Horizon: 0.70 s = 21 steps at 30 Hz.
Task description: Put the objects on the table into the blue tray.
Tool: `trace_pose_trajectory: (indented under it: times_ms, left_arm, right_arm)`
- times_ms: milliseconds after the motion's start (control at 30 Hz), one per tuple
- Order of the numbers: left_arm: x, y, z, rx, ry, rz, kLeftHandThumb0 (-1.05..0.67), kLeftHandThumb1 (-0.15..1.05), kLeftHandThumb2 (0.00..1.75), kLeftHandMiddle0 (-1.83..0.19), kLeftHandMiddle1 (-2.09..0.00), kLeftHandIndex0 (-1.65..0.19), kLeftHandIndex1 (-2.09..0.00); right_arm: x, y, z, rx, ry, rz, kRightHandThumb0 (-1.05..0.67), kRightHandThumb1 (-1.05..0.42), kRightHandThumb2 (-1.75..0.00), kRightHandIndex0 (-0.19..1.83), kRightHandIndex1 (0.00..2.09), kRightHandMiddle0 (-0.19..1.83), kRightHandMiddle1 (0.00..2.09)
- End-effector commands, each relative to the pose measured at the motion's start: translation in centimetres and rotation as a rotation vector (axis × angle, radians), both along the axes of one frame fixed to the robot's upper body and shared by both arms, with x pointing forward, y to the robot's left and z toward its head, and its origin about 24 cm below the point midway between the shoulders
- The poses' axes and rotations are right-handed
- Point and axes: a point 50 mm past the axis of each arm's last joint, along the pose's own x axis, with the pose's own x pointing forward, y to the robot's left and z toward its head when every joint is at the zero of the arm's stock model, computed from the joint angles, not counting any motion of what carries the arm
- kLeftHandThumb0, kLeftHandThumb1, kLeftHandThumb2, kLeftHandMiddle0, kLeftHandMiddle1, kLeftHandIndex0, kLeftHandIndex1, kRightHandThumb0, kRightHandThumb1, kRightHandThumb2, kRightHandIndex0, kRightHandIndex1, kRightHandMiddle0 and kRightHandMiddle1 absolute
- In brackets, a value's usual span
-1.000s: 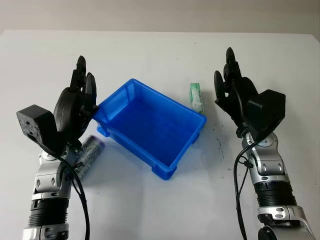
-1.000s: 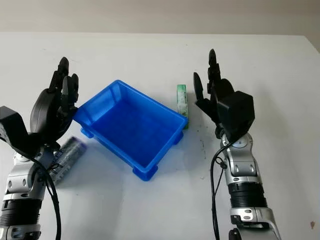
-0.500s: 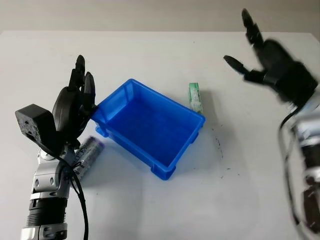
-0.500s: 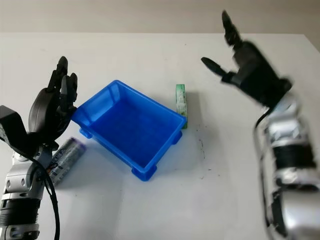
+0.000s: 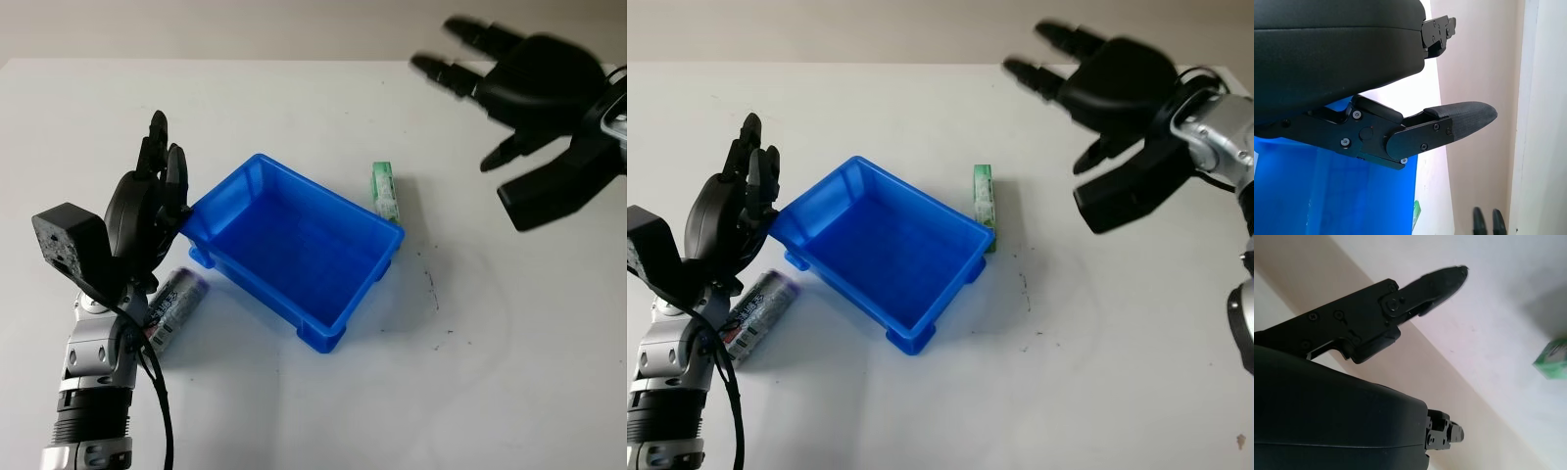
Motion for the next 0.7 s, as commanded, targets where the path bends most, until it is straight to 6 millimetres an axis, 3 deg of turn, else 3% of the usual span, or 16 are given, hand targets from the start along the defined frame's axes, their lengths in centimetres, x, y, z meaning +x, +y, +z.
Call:
trace_pose_trajectory:
  times_ms: [0,67,233,433,667]
  left_arm:
    - [0.0,-0.2,0.7,0.005,-0.024,-0.007,-0.75,1.05,0.68,0.19,0.0,0.19,0.0]
    - [0.0,-0.3,0.7,0.003,-0.025,-0.008,-0.75,1.05,0.67,0.19,0.0,0.19,0.0]
    - [-0.2,-0.3,0.6,0.012,-0.026,-0.004,-0.74,1.05,0.68,0.19,0.0,0.19,0.0]
    - [-0.2,-0.4,0.5,0.004,-0.027,-0.002,-0.75,1.05,0.67,0.19,0.0,0.19,0.0]
    - [-0.2,-0.4,0.3,0.005,-0.024,0.002,-0.75,1.05,0.67,0.19,0.0,0.19,0.0]
  right_arm:
    - [0.2,0.9,0.5,-0.073,-0.032,0.069,-0.47,-0.92,-0.08,-0.04,0.08,-0.01,0.1]
    - [0.3,1.2,0.0,-0.115,-0.037,0.109,-0.35,-1.02,-0.11,-0.02,0.08,0.01,0.1]
    - [0.5,1.8,-0.8,-0.13,-0.043,0.174,-0.22,-1.05,-0.15,0.03,0.08,0.05,0.12]
    - [0.6,2.8,-0.7,-0.059,-0.057,0.22,-0.24,-1.05,-0.14,0.02,0.06,0.04,0.1]
    - [0.8,4.1,-0.6,-0.054,-0.104,0.293,-0.42,-0.91,-0.03,0.02,0.06,0.03,0.08]
